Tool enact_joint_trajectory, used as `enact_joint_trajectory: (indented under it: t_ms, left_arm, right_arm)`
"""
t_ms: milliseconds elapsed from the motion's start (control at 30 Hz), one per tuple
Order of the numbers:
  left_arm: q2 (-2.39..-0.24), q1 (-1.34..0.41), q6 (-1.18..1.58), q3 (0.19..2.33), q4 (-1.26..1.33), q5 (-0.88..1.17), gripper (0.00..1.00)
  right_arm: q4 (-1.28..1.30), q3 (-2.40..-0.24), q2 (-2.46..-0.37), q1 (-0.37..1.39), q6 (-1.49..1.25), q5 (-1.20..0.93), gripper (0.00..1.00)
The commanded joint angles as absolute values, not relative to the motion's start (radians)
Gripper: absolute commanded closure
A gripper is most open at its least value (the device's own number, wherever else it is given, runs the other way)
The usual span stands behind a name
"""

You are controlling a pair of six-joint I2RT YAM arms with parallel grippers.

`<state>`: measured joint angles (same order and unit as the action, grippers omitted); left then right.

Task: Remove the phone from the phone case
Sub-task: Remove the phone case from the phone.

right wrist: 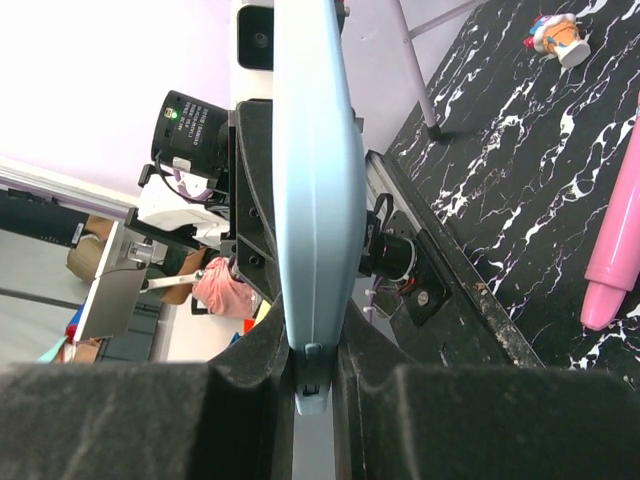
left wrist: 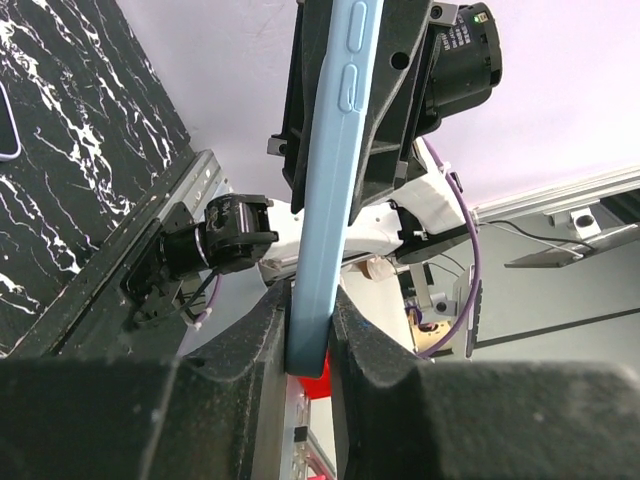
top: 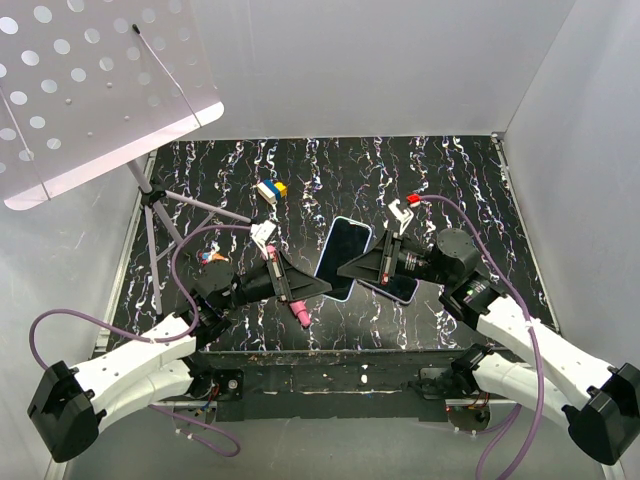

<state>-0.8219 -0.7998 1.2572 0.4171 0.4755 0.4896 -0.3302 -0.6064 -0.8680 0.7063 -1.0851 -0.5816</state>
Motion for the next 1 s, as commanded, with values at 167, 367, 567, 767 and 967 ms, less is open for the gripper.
enact_joint_trajectory:
  t_ms: [167,367,567,767,967]
  left_arm:
    - [-0.868,-0.807,1.255,0.5,0.505,0.46,0.85]
    - [-0.874,-0.805,1.23,0.499,0.528,0.486,1.0]
    - [-0.842,-0.805,1.19,0.482,0.512,0.558,1.0]
    - [-0.845,-0.805,1.143,0.488,0.535,0.656,1.0]
    - [-0.844,-0.807,1.083,0.522,0.508,0.765,1.0]
  right_arm:
    - [-0.365,-0.68,-0.89,0.721,-1.051,-0.627,0.99]
    - [-0.129,-0.761,-0.865,0.686,-0.968,-0.584,0.41]
    - [0.11,-0.899,-0.896,0.621,-0.813,-0.636,0.12]
    - [0.166,-0.971,-0.959,0.601,-0.703,-0.86,0.23]
    - [0.106,-0.988,-0.999,0.581,-0.713,-1.026,0.38]
